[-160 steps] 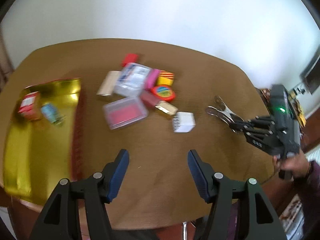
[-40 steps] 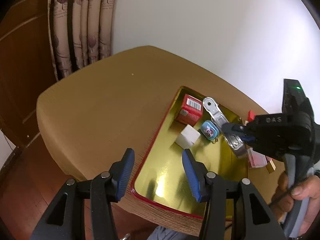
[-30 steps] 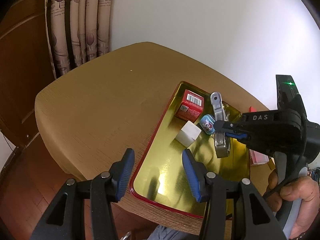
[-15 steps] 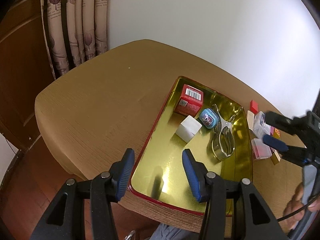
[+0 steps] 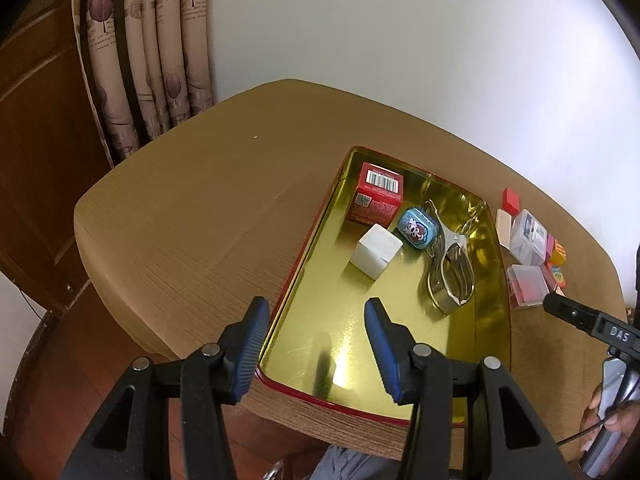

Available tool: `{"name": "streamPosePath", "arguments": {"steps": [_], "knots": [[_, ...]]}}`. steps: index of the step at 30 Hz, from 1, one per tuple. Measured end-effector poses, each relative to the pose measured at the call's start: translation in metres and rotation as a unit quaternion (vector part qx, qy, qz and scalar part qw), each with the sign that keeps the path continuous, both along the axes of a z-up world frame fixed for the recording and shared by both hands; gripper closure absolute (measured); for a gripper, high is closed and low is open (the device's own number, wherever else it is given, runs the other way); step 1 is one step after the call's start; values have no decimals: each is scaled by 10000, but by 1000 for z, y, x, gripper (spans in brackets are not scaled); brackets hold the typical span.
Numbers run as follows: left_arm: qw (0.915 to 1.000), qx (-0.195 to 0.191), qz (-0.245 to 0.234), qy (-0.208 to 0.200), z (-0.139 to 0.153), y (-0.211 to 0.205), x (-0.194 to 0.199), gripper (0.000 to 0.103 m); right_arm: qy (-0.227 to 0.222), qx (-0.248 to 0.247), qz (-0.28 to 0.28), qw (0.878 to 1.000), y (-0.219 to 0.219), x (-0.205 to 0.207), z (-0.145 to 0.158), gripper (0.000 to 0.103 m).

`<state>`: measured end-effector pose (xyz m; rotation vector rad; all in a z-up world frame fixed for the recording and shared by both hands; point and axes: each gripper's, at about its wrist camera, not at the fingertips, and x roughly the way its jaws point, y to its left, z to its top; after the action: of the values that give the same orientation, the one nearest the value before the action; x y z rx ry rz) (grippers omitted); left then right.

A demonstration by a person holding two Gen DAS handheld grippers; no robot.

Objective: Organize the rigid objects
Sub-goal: 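Grasp the clear box with red insert using the right tool, then grasp the red-and-gold lipstick tube with left while right holds clear box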

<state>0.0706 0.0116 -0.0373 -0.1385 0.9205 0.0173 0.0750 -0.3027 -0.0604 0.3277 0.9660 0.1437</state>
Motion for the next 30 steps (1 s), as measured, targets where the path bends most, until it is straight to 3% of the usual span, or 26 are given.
{"name": "streamPosePath", "arguments": {"steps": [13,14,17,19,25,30], "knots": [[9997,211,-83,20,-2,-5,3,51,220,-568,144,9980,23,50,-19,9],[9997,212,-81,24,-3,-5,3,51,229,-602,171,9978,24,53,-21,10],[9997,212,-84,26,-3,-5,4,51,347,-853,179,9956,29,63,-28,34],[9997,221,-95,4,-3,-5,4,51,303,-833,280,9957,30,61,-26,35],[9982,480,45,-348,8,-5,-4,51,-105,-457,-12,9989,-11,-5,-2,36],[9968,506,-346,-506,23,-21,-14,51,-63,-924,-911,9915,-101,-71,-7,35]]}}
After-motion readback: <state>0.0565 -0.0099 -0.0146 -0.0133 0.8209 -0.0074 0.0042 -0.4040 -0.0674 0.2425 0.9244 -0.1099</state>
